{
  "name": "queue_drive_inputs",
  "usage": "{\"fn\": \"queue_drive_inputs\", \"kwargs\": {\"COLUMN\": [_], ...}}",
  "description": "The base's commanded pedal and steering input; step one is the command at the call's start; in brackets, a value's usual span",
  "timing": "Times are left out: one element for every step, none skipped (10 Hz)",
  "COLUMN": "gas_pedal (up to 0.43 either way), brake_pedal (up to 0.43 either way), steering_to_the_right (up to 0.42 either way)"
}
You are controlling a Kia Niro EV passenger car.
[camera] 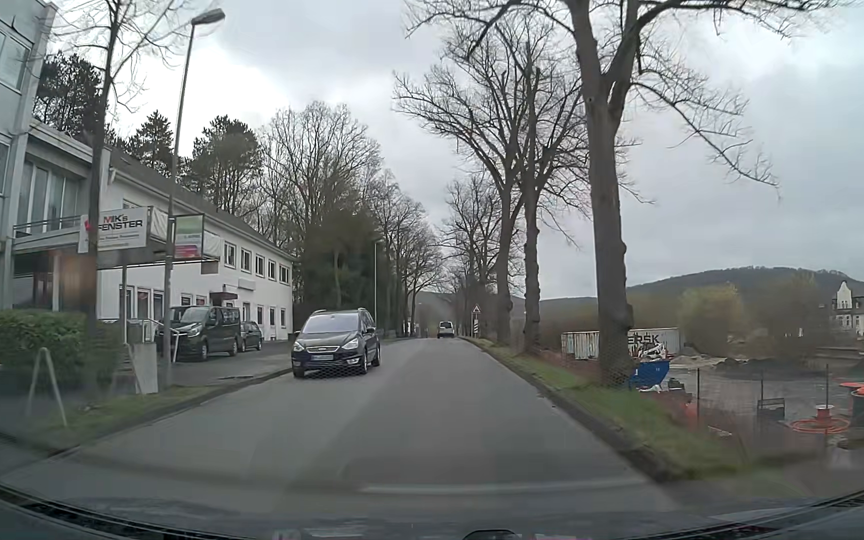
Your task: Follow the waypoints while adhering to traffic rules and regulations
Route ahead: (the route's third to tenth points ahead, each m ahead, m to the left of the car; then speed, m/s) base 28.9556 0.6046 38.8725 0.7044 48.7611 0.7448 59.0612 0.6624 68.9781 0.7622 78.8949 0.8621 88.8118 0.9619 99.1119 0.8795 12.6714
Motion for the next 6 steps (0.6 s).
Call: {"fn": "queue_drive_inputs", "kwargs": {"gas_pedal": [0.0, 0.0, 0.0, 0.0, 0.0, 0.0], "brake_pedal": [0.0, 0.0, 0.0, 0.0, 0.024, 0.085], "steering_to_the_right": [0.0, 0.0, -0.004, -0.01, -0.012, -0.012]}}
